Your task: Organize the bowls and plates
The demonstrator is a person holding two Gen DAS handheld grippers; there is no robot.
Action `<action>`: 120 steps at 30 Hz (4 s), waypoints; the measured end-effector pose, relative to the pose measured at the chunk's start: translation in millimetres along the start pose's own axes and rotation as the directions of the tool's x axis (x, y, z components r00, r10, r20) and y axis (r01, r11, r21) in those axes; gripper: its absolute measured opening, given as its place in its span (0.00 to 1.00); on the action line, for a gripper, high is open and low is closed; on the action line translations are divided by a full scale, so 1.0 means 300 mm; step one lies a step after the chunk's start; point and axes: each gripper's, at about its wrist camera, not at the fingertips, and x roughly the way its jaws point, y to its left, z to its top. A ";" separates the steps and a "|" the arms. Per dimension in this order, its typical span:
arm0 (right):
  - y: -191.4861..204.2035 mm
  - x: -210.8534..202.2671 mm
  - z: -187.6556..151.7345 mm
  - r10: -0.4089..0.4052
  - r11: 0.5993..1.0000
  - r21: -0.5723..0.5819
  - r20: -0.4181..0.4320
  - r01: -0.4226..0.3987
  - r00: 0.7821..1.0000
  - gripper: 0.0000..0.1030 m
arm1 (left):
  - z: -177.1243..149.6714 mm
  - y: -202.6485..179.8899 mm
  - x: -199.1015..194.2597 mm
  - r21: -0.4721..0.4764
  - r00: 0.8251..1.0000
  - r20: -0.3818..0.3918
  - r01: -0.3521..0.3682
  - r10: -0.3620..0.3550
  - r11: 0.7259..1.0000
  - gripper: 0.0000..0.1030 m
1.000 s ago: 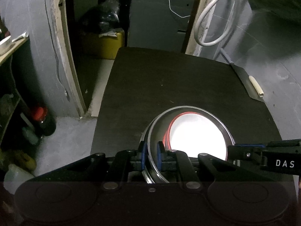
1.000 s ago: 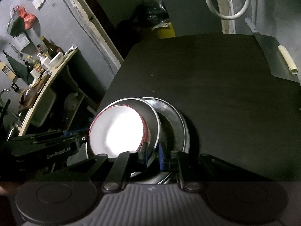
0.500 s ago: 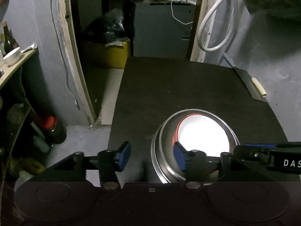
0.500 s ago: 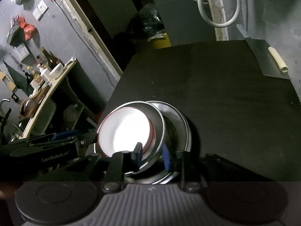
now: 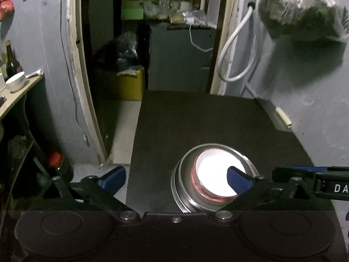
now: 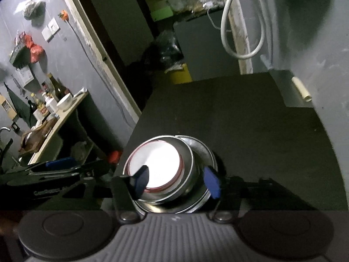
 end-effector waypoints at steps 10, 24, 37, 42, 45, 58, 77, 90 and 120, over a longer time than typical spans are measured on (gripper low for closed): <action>0.063 -0.141 -0.070 -0.025 1.000 0.020 0.092 0.023 0.995 0.92 | -0.033 0.051 -0.138 -0.008 0.998 0.049 0.026 -0.026 1.000 0.99; 0.173 -0.267 -0.207 -0.109 0.994 0.041 0.212 0.102 0.971 1.00 | -0.129 0.115 -0.284 -0.015 0.989 0.125 0.084 -0.081 0.996 0.99; 0.272 -0.405 -0.389 -0.217 0.976 0.069 0.235 0.206 0.948 1.00 | -0.269 0.180 -0.409 0.002 0.981 0.127 0.147 -0.146 0.989 0.99; 0.312 -0.456 -0.498 -0.264 0.964 0.068 0.200 0.256 0.943 1.00 | -0.359 0.201 -0.442 -0.024 0.982 0.105 0.160 -0.157 0.987 0.99; 0.316 -0.477 -0.533 -0.264 0.964 0.072 0.186 0.255 0.946 1.00 | -0.399 0.199 -0.475 -0.005 0.984 0.101 0.150 -0.148 0.989 0.99; 0.274 -0.531 -0.610 -0.154 0.986 -0.028 0.181 0.162 0.971 1.00 | -0.507 0.068 -0.623 0.049 0.989 0.145 0.028 -0.035 0.998 0.99; 0.228 -0.559 -0.695 -0.263 0.965 0.075 0.250 0.252 0.932 1.00 | -0.545 0.118 -0.649 0.069 0.998 0.061 0.006 -0.010 0.998 0.99; 0.298 -0.527 -0.688 -0.349 0.937 0.089 0.229 0.337 0.909 1.00 | -0.511 0.203 -0.580 0.078 0.993 0.070 0.087 -0.092 0.993 0.99; 0.249 -0.461 -0.703 -0.339 0.939 0.080 0.063 0.334 0.939 1.00 | -0.534 0.189 -0.495 0.083 0.997 -0.009 0.072 -0.071 0.994 0.99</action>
